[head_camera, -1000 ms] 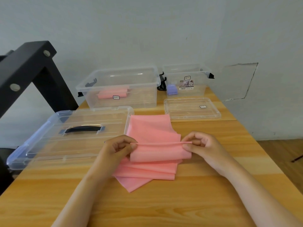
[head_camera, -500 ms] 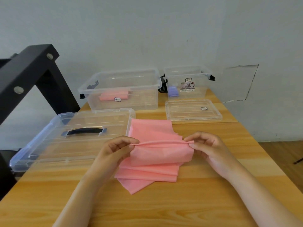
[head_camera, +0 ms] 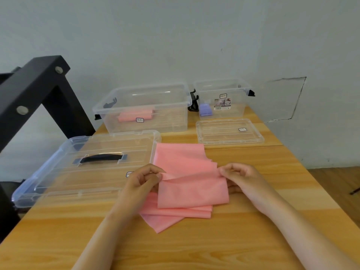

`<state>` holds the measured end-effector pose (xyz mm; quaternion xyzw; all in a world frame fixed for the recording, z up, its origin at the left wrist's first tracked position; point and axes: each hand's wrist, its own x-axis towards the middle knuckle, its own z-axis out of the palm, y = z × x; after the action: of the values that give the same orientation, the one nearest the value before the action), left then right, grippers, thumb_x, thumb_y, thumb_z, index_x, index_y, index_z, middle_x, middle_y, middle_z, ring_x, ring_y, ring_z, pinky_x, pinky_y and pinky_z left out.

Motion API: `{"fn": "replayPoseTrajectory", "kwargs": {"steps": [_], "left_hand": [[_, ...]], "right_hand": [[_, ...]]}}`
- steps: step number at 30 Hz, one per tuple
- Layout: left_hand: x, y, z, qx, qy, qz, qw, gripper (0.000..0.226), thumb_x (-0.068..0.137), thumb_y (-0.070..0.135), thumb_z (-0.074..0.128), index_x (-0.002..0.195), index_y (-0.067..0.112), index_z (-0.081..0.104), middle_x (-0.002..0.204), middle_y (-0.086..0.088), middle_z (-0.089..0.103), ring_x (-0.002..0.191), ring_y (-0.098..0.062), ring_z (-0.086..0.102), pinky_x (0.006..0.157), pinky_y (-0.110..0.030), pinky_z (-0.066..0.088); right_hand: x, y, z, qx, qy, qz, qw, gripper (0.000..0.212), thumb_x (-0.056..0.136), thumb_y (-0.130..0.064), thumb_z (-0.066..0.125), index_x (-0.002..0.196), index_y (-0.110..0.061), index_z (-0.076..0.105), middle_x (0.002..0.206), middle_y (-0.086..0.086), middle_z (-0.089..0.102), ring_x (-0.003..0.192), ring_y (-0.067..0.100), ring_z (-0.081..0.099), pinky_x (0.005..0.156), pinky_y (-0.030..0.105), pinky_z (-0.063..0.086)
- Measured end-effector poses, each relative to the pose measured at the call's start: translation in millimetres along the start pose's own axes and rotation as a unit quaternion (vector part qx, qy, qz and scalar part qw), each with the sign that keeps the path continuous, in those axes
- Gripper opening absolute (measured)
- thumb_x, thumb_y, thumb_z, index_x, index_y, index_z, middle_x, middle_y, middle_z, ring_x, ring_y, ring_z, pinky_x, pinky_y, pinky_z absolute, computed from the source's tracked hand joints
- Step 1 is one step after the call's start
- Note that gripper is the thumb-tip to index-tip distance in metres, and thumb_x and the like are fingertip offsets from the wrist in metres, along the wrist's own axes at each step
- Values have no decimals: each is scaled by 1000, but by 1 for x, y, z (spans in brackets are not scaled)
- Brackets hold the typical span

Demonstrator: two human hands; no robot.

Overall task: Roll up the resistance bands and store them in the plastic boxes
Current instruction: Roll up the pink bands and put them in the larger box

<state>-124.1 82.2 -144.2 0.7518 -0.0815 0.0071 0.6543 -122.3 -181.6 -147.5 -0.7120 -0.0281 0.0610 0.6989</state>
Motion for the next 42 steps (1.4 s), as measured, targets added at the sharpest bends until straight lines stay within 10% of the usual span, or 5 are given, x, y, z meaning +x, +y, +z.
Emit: {"fn": "replayPoseTrajectory", "kwargs": {"steps": [6,12,31,42], "left_hand": [[1,-1,0,2,2,0,1000,21,95,-5,45,87,3,64,69,-7,53,63,-13,52,60,-20,48],[1,-2,-1,-63,-17,-23,998,22,86,13,47,83,-1,63,73,-11,54,64,-16,53,58,-21,47],[3,-7,-3,77,-23,-15,997,15,75,-5,74,85,4,68,67,-2,66,65,-11,61,63,-15,51],[0,1,-9,32,-25,12,999,9,88,-2,60,83,3,65,53,-6,53,53,-12,51,54,-21,47]], "right_hand": [[1,-2,2,27,22,24,999,40,80,-47,54,71,-10,66,65,0,65,59,12,61,57,23,50],[1,3,-1,-48,2,5,999,12,73,-17,80,74,-16,67,68,0,68,65,10,60,68,26,41],[4,7,-8,-156,-9,-29,987,4,81,-16,75,84,-17,73,71,-1,73,63,6,65,63,14,47],[-2,-1,-10,-36,-73,-44,996,15,79,-19,68,88,-9,63,71,7,66,66,9,59,64,13,44]]}}
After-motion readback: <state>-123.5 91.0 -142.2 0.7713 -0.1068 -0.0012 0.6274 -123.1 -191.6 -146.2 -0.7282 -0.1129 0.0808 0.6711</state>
